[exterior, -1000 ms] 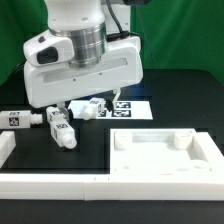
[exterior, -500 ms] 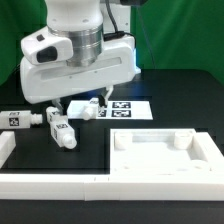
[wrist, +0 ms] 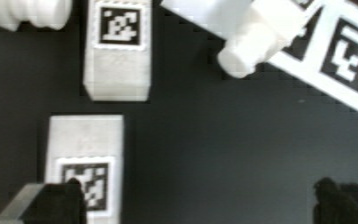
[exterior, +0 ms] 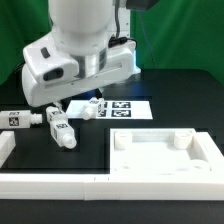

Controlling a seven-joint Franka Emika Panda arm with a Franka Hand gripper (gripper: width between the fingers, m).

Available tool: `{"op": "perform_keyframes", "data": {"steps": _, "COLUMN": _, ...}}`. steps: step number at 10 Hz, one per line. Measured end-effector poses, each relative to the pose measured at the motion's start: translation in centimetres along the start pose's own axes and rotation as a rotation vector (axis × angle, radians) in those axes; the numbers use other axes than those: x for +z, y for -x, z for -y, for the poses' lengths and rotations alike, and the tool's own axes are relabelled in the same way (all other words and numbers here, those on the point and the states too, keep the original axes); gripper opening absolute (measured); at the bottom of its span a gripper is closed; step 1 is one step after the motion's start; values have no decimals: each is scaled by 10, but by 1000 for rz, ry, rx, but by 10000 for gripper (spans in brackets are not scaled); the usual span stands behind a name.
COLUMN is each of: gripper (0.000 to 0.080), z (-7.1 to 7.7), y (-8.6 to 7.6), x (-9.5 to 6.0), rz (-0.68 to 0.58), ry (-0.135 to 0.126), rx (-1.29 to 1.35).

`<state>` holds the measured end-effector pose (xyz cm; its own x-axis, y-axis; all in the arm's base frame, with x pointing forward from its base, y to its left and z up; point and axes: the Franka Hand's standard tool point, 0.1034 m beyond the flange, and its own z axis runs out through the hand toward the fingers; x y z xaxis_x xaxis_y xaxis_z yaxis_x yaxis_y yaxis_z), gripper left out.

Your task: Assemble one leg

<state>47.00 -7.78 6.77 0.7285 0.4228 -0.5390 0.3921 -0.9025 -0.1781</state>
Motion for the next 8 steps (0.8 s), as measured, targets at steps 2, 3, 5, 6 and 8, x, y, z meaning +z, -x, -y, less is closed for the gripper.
{"op": "perform_keyframes", "data": {"steps": 2, "gripper": 649, "z": -3, "y": 7, "x": 10, "rz": 138, "ry": -6, "rx": -43}}
{"op": "perform_keyframes", "data": {"steps": 3, "gripper": 649, "z": -13, "y": 11, "x": 16, "rz": 203, "ry": 32, "rx": -77}}
{"op": "perform_keyframes", "data": {"steps": 5, "gripper": 649, "z": -35, "y": 27, "x": 25, "rz": 232, "ry": 39, "rx": -82}}
{"op": "perform_keyframes", "data": {"steps": 6, "gripper": 649, "z": -36, "y": 28, "x": 25, "rz": 231, "ry": 37, "rx": -78}}
{"op": "perform_keyframes", "data": {"steps": 8, "gripper": 649, "z": -35, "y": 26, "x": 25, "rz": 232, "ry": 38, "rx": -82}}
